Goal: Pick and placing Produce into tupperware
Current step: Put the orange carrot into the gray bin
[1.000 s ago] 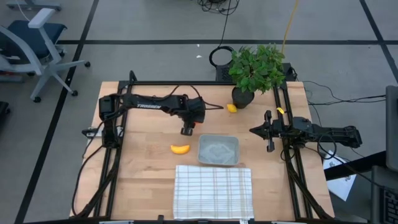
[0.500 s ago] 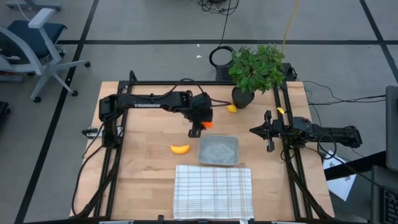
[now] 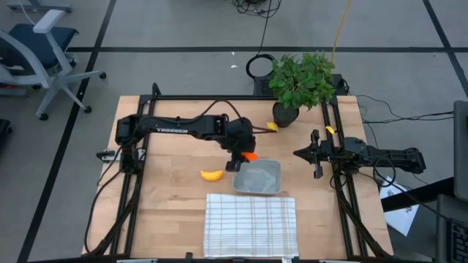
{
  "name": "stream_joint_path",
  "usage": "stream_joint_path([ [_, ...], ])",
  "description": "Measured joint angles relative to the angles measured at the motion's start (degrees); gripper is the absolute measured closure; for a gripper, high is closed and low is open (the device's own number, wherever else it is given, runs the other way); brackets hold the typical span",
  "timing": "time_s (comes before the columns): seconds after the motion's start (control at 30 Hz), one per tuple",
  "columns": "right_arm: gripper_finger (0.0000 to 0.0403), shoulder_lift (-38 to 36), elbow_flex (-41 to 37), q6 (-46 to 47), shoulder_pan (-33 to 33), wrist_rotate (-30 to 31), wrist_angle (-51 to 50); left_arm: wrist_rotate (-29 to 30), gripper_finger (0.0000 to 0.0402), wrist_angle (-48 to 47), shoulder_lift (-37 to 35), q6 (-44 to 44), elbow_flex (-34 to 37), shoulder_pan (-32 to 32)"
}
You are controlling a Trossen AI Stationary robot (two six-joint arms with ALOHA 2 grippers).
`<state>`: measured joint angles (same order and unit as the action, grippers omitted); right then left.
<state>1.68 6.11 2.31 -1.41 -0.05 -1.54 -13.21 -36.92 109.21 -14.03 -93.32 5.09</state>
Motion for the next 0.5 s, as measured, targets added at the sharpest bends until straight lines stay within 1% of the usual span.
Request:
stream_joint_path([
  [0.2,0.0403,0.0,0.0,0.0,-0.02,0.0,0.0,5.0,0.0231,3.19,0.24,1.64,0.09,-2.19],
  [0.4,0.0403,0.0,0.0,0.01,0.0,0.0,0.04,12.13,0.0231,4.4,0.25,1.13,0.09,-5.09],
  [0.5,0.0403,0.0,0.0,0.02,0.0,0.0,0.21,14.86,0.0231,6.4,0.77,3.3,0.09,-6.13],
])
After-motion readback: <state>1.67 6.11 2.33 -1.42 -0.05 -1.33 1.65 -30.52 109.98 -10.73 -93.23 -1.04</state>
